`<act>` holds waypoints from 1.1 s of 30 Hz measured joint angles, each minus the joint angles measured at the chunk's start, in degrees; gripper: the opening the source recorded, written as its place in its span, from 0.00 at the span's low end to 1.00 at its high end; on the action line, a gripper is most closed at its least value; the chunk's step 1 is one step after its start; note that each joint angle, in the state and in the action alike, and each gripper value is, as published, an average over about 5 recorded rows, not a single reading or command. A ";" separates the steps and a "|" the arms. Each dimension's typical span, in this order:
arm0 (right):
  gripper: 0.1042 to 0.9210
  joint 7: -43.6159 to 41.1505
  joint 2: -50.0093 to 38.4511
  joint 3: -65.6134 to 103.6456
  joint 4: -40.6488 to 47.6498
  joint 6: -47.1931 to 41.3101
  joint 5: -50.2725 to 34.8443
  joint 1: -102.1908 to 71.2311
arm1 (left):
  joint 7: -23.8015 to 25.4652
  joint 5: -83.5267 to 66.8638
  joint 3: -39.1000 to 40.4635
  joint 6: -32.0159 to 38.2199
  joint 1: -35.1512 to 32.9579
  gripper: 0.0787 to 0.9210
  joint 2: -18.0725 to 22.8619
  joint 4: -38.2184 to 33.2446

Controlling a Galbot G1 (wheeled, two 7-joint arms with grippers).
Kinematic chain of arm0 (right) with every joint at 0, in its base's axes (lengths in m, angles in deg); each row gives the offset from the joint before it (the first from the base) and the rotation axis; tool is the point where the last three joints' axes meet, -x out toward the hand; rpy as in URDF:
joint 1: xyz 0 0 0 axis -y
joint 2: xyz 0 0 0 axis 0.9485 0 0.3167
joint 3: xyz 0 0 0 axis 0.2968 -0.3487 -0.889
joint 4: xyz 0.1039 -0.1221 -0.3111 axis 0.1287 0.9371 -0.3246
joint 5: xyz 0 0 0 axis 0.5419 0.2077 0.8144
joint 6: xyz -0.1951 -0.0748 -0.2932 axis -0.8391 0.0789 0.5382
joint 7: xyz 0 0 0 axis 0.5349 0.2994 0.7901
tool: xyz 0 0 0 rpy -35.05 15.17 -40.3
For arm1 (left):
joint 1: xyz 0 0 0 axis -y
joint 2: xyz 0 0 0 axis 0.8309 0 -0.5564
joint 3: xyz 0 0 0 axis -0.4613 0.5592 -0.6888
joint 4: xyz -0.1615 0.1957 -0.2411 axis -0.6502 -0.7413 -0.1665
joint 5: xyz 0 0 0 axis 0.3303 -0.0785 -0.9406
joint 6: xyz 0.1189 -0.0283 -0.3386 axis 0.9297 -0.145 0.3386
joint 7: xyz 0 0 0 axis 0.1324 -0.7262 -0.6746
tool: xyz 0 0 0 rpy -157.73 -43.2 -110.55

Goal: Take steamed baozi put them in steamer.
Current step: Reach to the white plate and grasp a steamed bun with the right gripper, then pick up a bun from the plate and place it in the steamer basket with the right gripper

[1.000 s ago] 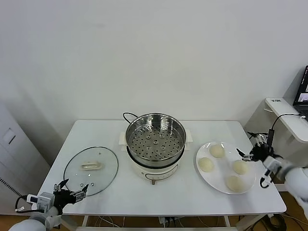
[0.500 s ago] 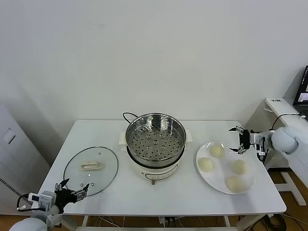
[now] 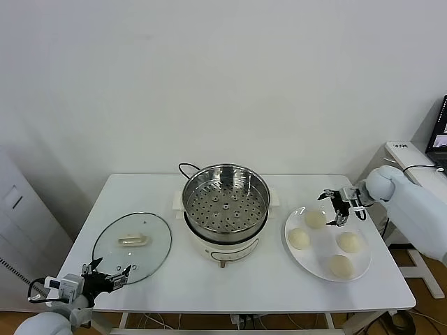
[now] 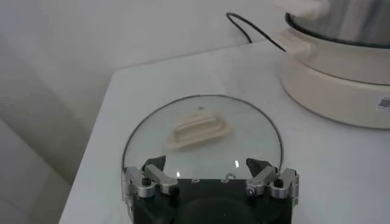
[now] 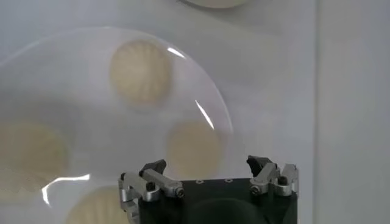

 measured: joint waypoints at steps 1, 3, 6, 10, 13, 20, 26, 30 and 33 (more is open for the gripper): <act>0.88 -0.04 0.56 0.08 0.73 0.09 0.47 -0.03 | -0.01 0.00 0.09 -0.04 0.08 0.88 -0.02 0.00; 0.87 -0.11 1.68 0.37 2.14 0.21 1.46 -0.17 | -0.02 -0.01 0.26 -0.12 0.25 0.88 -0.03 0.00; 0.84 -0.34 3.15 0.98 4.02 0.26 2.70 -0.45 | -0.03 -0.03 0.48 -0.24 0.47 0.88 -0.04 -0.14; 0.75 -0.57 4.62 1.87 5.92 0.06 3.66 -0.72 | -0.04 -0.16 0.63 -0.38 0.72 0.88 -0.09 -0.42; 0.65 -0.70 5.25 2.34 6.71 -0.14 3.98 -0.75 | -0.05 -0.26 0.64 -0.43 0.77 0.88 -0.18 -0.56; 0.47 -1.39 5.18 1.66 6.46 -1.17 3.27 0.07 | -0.15 -0.40 0.31 -0.54 0.53 0.88 -0.25 -1.13; 0.46 -2.61 2.76 -3.28 2.21 -2.26 -1.22 4.16 | -0.46 -0.42 0.06 -1.01 0.04 0.88 -0.09 -1.77; 0.47 -3.88 0.99 -8.17 -1.90 -1.24 -5.52 10.04 | -0.58 -0.43 0.04 -1.17 -0.22 0.88 -0.03 -1.93; 0.47 -5.01 0.74 -11.45 -4.04 1.06 -8.51 15.22 | -0.59 -0.43 0.08 -1.20 -0.32 0.88 -0.10 -1.98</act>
